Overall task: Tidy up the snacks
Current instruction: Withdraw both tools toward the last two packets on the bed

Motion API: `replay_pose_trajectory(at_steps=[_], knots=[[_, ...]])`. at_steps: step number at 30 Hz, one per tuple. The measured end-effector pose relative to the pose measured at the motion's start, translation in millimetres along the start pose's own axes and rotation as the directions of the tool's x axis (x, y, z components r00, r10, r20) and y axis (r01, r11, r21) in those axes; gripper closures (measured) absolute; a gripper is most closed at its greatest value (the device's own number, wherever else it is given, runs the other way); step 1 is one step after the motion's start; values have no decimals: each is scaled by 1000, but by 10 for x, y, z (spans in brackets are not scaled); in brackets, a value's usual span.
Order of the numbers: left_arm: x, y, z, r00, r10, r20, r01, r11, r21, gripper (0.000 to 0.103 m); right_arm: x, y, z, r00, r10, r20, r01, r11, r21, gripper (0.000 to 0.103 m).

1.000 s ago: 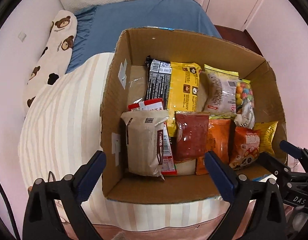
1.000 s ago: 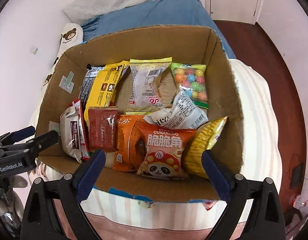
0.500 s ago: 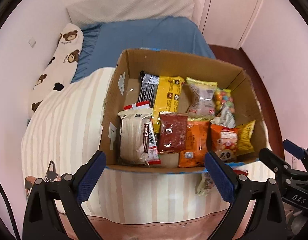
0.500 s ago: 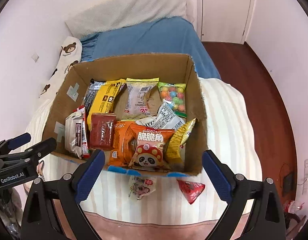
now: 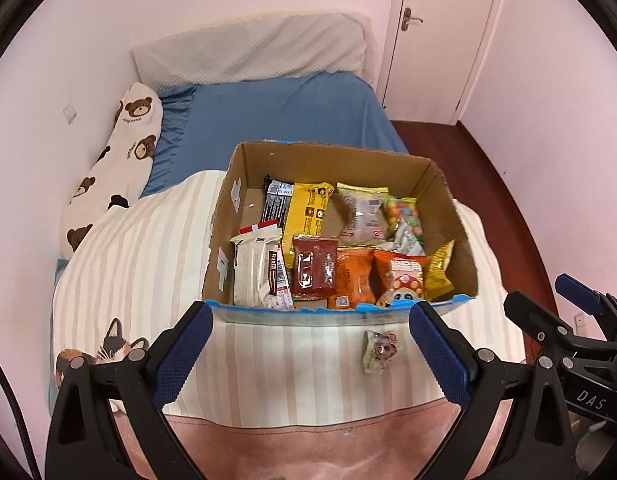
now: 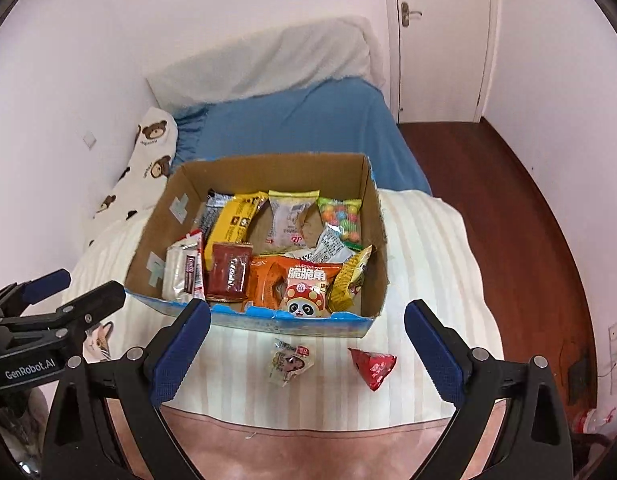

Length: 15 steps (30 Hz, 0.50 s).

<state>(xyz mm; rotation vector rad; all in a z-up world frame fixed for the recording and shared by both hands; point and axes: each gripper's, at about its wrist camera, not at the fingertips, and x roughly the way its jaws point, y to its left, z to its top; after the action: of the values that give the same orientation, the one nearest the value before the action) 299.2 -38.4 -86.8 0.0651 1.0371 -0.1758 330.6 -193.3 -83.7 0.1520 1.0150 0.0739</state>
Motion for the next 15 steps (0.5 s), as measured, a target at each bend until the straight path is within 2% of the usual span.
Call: replay_pose_trajectory(at_steps=[8,15], knots=[[-283,-97,-168,999,17,44,-17,1000,21,2,-364,10,-129,998,16,63,-16,1000,-1,3],[-327,-183,-272,998,38,56,-40,999,26,2,-469,-34,-229,996,59,69,-60,998,17,3]])
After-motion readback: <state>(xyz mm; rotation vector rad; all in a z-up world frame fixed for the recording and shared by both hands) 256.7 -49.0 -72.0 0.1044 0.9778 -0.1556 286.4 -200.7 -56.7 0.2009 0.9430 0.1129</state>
